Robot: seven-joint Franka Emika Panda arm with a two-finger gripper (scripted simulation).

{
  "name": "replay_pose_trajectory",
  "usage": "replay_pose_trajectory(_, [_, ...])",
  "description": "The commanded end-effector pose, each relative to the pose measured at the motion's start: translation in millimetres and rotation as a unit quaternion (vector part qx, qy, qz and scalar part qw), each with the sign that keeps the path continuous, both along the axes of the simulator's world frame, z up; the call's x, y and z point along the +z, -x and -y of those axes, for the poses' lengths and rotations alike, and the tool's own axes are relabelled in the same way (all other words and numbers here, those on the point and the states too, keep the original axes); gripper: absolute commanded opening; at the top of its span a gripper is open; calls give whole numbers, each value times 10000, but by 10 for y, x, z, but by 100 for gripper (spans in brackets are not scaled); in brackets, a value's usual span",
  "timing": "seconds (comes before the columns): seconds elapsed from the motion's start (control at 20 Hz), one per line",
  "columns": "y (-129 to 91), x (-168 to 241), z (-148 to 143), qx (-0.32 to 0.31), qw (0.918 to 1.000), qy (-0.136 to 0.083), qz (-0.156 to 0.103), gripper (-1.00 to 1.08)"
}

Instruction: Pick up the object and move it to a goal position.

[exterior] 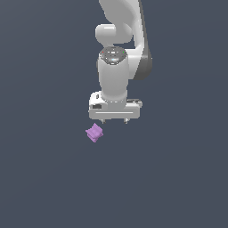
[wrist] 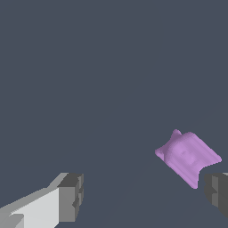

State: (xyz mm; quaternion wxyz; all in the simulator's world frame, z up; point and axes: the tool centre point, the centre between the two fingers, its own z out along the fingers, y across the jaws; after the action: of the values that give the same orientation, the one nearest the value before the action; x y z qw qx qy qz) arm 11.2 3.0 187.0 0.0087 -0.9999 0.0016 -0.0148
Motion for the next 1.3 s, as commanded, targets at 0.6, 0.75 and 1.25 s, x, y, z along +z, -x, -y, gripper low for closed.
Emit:
replay_pose_trajectory(0.6, [-2,95,204,17,9999,43,101,100])
replay_pose_trajectory(0.75, [-2,95,192,29,9999,42,98,100])
replay_pose_trajectory(1.25, [17,-54,313,-477,9988,14,56,100])
